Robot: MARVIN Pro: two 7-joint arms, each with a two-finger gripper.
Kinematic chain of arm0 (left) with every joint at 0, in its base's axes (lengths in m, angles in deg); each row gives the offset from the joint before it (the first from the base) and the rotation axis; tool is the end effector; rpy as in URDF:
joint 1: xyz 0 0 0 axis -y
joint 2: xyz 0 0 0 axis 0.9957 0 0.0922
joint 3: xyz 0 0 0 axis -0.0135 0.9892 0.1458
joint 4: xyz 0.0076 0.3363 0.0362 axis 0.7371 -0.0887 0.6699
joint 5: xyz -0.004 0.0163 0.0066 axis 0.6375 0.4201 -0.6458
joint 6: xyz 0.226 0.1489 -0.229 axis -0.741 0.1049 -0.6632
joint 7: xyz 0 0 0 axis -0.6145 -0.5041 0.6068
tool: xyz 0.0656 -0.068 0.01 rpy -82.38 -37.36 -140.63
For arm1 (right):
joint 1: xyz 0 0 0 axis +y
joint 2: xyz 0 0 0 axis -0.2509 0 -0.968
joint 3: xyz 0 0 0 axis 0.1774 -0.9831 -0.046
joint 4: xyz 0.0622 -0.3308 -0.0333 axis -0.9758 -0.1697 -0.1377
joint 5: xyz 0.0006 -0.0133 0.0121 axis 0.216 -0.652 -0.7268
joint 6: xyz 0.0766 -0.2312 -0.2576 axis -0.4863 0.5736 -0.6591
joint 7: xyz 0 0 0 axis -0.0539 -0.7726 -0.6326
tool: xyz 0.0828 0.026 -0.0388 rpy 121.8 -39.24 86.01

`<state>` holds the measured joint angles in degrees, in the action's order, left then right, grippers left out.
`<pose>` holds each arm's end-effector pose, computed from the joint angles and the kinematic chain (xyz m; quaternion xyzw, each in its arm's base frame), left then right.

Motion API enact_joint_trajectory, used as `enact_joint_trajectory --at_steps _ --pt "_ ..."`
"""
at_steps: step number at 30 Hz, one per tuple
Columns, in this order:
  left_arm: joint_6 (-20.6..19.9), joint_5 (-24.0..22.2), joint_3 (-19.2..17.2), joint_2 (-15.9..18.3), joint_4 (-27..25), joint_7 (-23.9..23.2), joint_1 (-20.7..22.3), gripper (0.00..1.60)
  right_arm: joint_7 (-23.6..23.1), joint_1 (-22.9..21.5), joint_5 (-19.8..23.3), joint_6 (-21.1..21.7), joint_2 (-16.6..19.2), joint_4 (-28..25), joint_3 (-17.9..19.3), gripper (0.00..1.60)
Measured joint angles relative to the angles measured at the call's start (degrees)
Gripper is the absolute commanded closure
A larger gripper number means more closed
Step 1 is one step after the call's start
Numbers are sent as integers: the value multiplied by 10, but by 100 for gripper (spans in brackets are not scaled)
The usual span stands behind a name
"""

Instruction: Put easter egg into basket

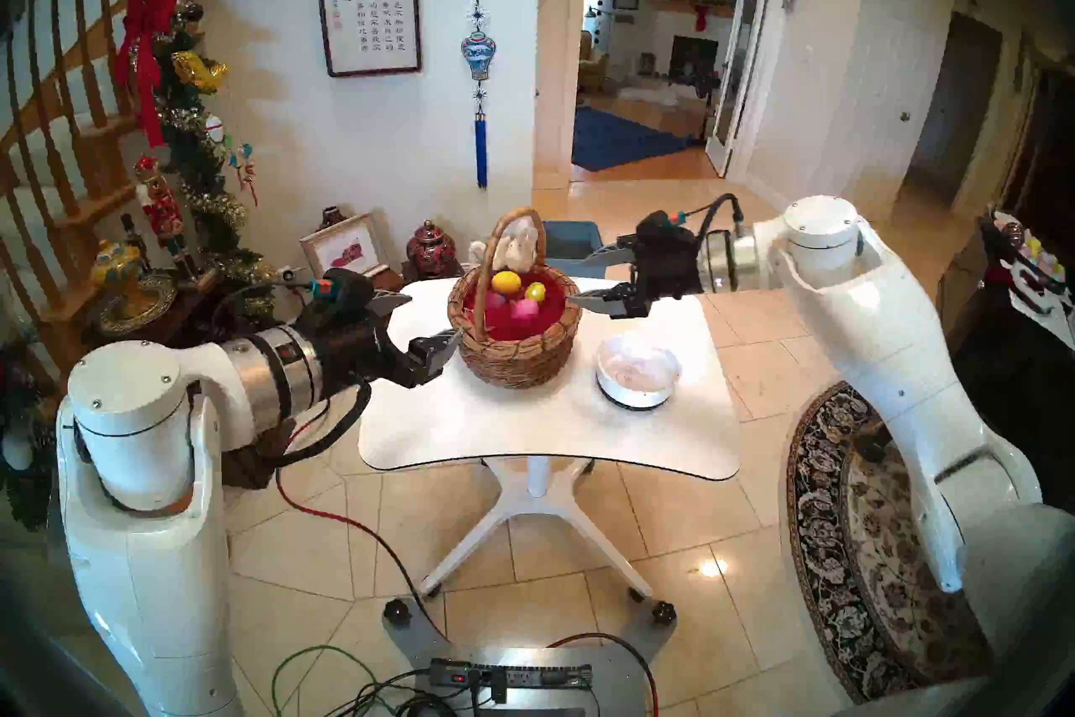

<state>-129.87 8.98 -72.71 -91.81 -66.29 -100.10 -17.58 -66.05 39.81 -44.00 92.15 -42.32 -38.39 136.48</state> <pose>0.3067 0.0525 -0.1563 0.7658 -0.2610 0.5712 0.1383 0.5423 -0.0532 -0.1623 -0.6502 -0.5254 -0.4756 0.2737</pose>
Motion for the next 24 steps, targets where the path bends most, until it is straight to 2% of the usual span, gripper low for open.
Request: enact_joint_trajectory --at_steps 11,18,24 --pt "0 0 0 0 0 0 0 0 31 84 37 18 63 -41 42 26" --pt "0 0 0 0 0 0 0 0 70 135 52 21 76 -76 75 27" --pt "0 0 0 0 0 0 0 0 87 160 57 21 77 -92 87 27"
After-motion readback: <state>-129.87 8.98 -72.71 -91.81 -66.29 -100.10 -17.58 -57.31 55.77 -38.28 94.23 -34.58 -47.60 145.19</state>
